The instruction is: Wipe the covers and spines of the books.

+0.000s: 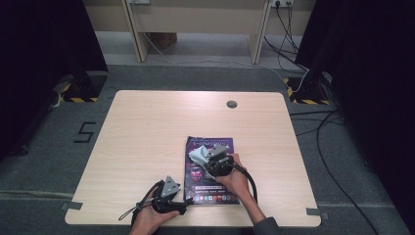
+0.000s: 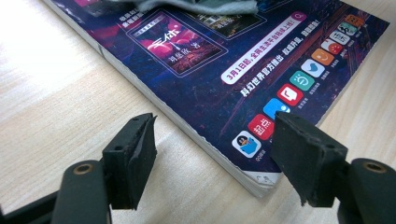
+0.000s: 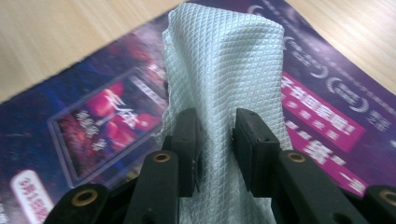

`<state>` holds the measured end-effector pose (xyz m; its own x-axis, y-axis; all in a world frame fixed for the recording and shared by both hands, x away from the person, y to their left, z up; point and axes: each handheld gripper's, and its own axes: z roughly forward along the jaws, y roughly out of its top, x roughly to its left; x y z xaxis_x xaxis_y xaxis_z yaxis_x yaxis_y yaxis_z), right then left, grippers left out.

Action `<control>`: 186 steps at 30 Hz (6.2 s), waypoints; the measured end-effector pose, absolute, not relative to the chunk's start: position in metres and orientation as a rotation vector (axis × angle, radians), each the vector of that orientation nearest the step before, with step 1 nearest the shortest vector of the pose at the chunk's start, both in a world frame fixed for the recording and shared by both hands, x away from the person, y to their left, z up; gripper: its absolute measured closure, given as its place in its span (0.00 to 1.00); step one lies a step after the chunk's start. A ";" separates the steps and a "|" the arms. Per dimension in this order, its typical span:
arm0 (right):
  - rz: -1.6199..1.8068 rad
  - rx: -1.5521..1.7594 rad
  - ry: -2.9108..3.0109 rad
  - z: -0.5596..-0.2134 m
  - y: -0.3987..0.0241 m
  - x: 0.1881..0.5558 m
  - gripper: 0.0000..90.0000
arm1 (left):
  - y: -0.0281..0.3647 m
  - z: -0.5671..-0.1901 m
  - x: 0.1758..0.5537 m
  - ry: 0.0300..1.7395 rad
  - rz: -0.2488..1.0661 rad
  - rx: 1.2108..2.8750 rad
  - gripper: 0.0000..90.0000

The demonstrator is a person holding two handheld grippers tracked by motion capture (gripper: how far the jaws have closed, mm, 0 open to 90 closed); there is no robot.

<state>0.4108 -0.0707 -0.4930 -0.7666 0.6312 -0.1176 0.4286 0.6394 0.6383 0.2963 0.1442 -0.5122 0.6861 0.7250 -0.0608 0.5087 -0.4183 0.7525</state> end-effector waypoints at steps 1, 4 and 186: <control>0.855 0.851 2.524 -0.493 -0.073 0.412 0.78 | 0.144 -0.512 0.297 0.943 0.348 2.110 0.34; 0.830 0.891 2.487 -0.493 -0.085 0.419 0.79 | 0.145 -0.513 0.297 0.949 0.338 2.106 0.34; 0.827 0.808 2.557 -0.491 -0.080 0.380 0.76 | 0.216 -0.498 0.308 1.138 0.366 2.014 0.23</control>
